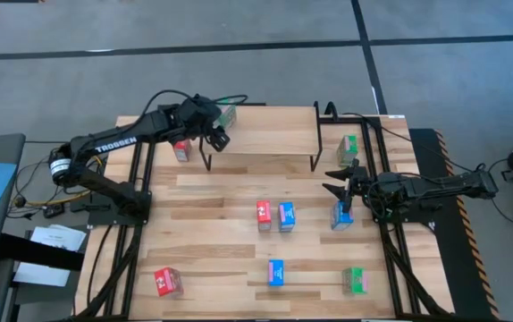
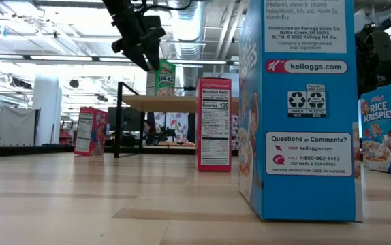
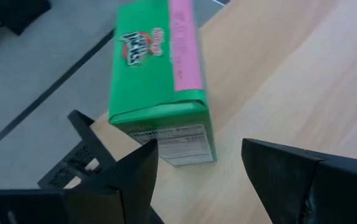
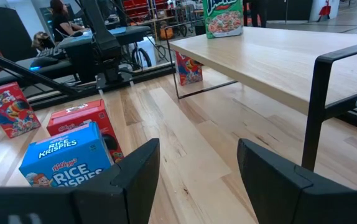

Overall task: Stack cereal on shelf
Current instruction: Put the middle left green cereal box on the shelf

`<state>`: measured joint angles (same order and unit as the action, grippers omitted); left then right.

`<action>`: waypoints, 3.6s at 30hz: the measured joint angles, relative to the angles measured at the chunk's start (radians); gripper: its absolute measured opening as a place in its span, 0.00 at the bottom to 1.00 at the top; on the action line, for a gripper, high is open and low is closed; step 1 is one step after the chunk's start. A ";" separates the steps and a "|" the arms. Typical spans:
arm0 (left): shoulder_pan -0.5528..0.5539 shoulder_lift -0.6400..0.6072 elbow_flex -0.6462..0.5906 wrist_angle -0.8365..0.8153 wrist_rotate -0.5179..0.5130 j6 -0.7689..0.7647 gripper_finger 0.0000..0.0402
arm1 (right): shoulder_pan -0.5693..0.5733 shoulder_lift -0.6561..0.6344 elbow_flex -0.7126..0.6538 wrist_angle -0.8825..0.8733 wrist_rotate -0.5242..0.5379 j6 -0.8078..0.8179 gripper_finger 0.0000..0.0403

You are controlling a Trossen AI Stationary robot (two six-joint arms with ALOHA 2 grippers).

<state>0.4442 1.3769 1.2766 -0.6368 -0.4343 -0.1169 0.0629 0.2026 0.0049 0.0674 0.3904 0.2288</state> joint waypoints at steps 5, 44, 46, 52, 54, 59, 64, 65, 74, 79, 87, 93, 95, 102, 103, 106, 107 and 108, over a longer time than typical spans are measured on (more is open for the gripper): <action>0.027 0.000 0.000 0.000 -0.002 0.000 0.56 | 0.000 0.000 0.000 0.000 0.000 0.000 0.59; 0.111 0.000 0.000 -0.002 0.052 0.028 0.56 | 0.000 0.000 0.000 0.000 0.000 0.000 0.59; 0.111 -0.002 0.000 -0.005 0.045 0.027 0.56 | 0.000 0.000 0.000 0.000 0.000 0.000 0.59; 0.107 -0.003 0.001 -0.054 0.091 -0.065 0.56 | 0.000 0.000 0.000 0.000 0.000 0.000 0.59; 0.098 -0.003 0.001 -0.080 0.114 -0.126 0.56 | 0.000 0.000 0.000 0.000 0.000 0.000 0.59; 0.072 -0.001 0.001 -0.095 0.123 -0.244 0.56 | 0.000 0.000 0.000 0.000 0.000 0.000 0.59; 0.071 0.049 0.002 -0.057 0.120 -0.283 0.56 | 0.000 0.000 0.000 0.000 0.000 0.000 0.59; 0.071 0.063 0.002 -0.047 0.119 -0.284 0.56 | 0.000 0.000 0.000 0.000 0.000 0.000 0.59; 0.069 0.148 0.002 -0.013 0.114 -0.282 0.56 | 0.000 0.000 0.000 0.000 0.000 0.000 0.59; 0.067 0.149 0.002 0.016 0.108 -0.285 0.53 | 0.000 0.000 0.000 0.000 0.000 0.000 0.59; 0.068 0.148 0.002 0.031 0.073 -0.287 0.46 | 0.000 0.000 0.000 0.000 0.000 0.000 0.59; 0.069 0.148 0.002 0.045 0.062 -0.288 0.44 | 0.000 0.000 0.000 0.000 0.000 0.000 0.59; 0.069 0.148 0.002 0.061 0.062 -0.293 0.44 | 0.000 0.000 0.000 0.000 0.000 0.000 0.59; 0.069 0.148 0.002 0.075 0.083 -0.328 0.44 | 0.000 0.000 0.000 0.000 0.000 0.000 0.59; 0.069 0.148 0.002 0.075 0.083 -0.331 0.44 | 0.000 0.000 0.000 0.000 0.000 0.000 0.59; 0.069 0.148 0.002 0.075 0.074 -0.333 0.44 | 0.000 0.000 0.000 0.000 0.000 0.000 0.59; 0.069 0.148 0.002 0.075 0.068 -0.333 0.44 | 0.000 0.000 0.000 0.000 0.000 0.000 0.59; 0.071 0.148 0.002 0.075 0.063 -0.333 0.44 | 0.000 0.000 0.000 0.000 0.000 0.000 0.59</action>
<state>0.5154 1.5249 1.2785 -0.5613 -0.3717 -0.4500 0.0631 0.2028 0.0051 0.0673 0.3904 0.2287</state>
